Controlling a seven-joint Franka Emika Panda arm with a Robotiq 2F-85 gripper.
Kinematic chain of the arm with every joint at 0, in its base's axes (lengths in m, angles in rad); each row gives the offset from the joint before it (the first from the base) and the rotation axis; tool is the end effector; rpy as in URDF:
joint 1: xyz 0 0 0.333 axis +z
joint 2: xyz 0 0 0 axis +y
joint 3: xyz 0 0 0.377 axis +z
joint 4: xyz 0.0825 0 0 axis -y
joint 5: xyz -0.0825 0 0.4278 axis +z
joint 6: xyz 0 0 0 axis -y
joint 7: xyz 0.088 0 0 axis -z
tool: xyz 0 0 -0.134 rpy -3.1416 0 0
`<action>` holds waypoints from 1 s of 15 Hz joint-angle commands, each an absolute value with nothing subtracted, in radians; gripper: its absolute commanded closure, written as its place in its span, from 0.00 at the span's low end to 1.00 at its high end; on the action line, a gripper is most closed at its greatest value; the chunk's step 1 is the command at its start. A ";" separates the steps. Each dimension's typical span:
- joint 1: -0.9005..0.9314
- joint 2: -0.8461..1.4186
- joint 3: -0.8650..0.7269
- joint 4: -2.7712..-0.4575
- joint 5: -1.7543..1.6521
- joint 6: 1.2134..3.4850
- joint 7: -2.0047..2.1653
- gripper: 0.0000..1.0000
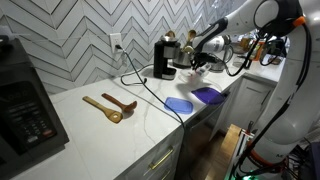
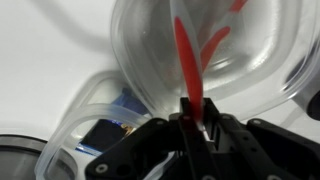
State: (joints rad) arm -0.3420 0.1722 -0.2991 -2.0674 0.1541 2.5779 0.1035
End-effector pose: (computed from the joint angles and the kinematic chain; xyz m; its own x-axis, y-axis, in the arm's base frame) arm 0.5320 -0.3901 0.3974 0.6118 -0.7198 0.3280 -0.7335 -0.6715 -0.1055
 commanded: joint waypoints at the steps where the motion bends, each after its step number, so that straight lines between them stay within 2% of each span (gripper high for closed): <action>1: -0.325 0.159 -0.312 -2.045 0.153 2.482 0.232 0.96; 15: -0.319 0.223 -0.314 -1.947 0.271 2.274 0.621 0.96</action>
State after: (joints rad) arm -0.3168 0.1931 -0.3026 -1.9858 0.2234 2.3308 0.5756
